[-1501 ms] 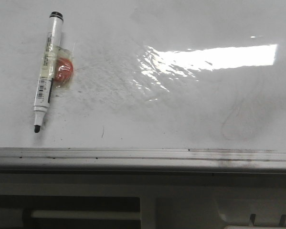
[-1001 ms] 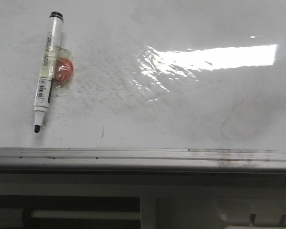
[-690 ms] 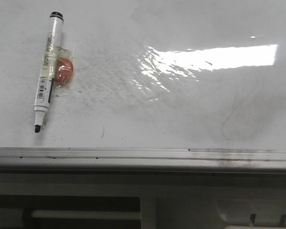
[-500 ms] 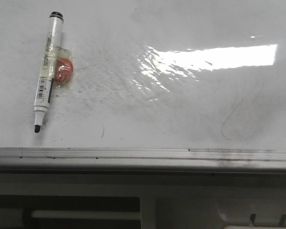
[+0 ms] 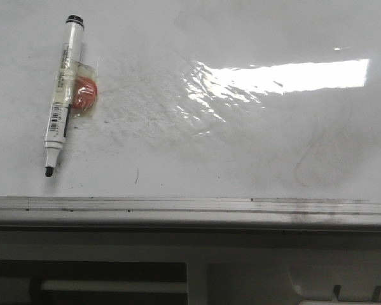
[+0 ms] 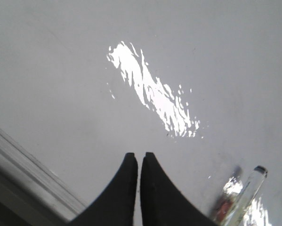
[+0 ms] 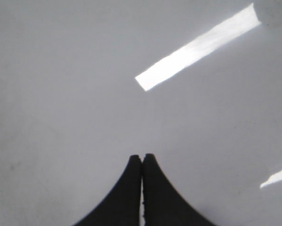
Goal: Write number 8 on whiteboard
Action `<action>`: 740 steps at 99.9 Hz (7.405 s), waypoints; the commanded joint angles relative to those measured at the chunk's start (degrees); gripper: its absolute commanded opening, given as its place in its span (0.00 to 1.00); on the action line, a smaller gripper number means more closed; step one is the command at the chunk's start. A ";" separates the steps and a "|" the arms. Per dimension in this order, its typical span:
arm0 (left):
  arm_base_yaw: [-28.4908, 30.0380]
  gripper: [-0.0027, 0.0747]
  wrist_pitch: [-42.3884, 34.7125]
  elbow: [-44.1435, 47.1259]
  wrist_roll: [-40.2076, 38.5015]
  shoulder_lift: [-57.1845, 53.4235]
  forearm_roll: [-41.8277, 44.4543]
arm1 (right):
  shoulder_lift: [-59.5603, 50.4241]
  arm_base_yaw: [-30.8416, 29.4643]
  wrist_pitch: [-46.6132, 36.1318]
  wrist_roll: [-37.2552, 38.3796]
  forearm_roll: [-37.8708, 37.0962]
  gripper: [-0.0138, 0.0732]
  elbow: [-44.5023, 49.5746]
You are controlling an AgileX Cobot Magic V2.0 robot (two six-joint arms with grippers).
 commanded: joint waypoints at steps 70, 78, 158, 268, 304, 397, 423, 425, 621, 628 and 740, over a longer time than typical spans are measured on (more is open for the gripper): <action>-13.13 0.56 15.32 -25.63 25.02 29.71 9.80 | 21.73 8.96 28.16 -11.42 -20.05 0.64 -33.10; -16.61 0.52 13.35 -25.63 29.24 33.35 5.28 | 22.98 10.71 28.29 -11.42 -19.78 0.71 -33.23; -34.64 0.23 -4.24 -30.43 38.07 62.78 -2.10 | 25.75 11.82 27.67 -11.42 -14.61 0.67 -33.23; -40.90 0.01 30.54 -29.63 96.09 51.23 -42.05 | 53.56 37.66 40.98 -76.01 37.26 0.67 -42.56; -40.90 0.01 31.05 -29.63 96.18 51.72 -42.14 | 61.91 42.05 39.08 -76.39 37.83 0.25 -46.94; -40.80 0.29 3.59 -29.63 71.21 28.73 -21.02 | 49.75 42.05 0.02 -28.17 -33.65 0.12 -47.83; -40.80 0.19 4.19 -29.63 71.21 29.09 -21.02 | 51.42 42.05 -7.78 -28.27 -19.58 0.12 -47.29; -40.80 0.18 4.19 -29.63 71.21 29.09 -21.02 | 51.46 42.05 -7.78 -28.27 -19.58 0.12 -46.90; -40.80 0.01 8.35 -29.63 71.21 29.09 -21.02 | 55.97 39.39 -23.25 -33.45 -12.02 0.08 -32.12; -40.80 0.01 8.35 -29.63 71.21 29.09 -21.02 | 55.97 38.48 -24.56 -33.45 -12.02 0.08 -32.12; -40.91 0.57 24.38 -33.96 81.42 49.41 -27.63 | 47.44 56.50 11.32 -33.45 -6.96 0.08 -43.01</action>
